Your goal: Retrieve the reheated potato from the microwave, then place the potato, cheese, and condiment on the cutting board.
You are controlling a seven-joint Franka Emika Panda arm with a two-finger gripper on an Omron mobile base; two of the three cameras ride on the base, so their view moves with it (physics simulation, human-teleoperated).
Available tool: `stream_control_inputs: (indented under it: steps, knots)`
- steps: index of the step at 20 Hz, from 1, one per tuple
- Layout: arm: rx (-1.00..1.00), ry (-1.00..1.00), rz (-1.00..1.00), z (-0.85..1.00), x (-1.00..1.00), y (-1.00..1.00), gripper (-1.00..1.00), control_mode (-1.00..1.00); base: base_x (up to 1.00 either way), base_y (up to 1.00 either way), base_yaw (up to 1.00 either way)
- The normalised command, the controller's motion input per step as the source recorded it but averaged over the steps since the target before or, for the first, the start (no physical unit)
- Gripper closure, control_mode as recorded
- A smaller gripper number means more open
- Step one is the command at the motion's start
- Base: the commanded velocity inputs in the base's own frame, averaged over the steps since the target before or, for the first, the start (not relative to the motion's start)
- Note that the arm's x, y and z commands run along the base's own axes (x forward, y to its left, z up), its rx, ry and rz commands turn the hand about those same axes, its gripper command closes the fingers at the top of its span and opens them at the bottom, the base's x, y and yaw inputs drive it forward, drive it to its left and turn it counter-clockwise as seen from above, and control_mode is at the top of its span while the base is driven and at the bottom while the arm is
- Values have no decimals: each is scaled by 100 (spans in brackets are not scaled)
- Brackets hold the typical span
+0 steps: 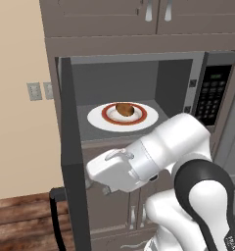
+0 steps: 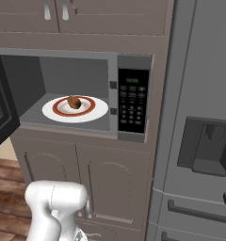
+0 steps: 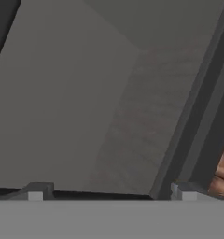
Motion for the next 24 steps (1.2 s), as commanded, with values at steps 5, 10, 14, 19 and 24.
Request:
stream_control_inputs:
  steps: [5, 10, 14, 19, 24]
  knots:
    - [0, -6, 0, 0, 1, -17, -100, -100, 0, 0, 0]
    - [0, -5, 0, 8, 0, -40, -100, -100, 0, 0, 0]
    - [0, -8, 0, 13, 0, -53, -100, -100, 0, 0, 0]
    - [0, -10, 0, 9, 0, -55, -100, -100, 0, 0, 0]
    - [-1, -7, 0, 8, 0, -55, -100, -100, 0, 0, 0]
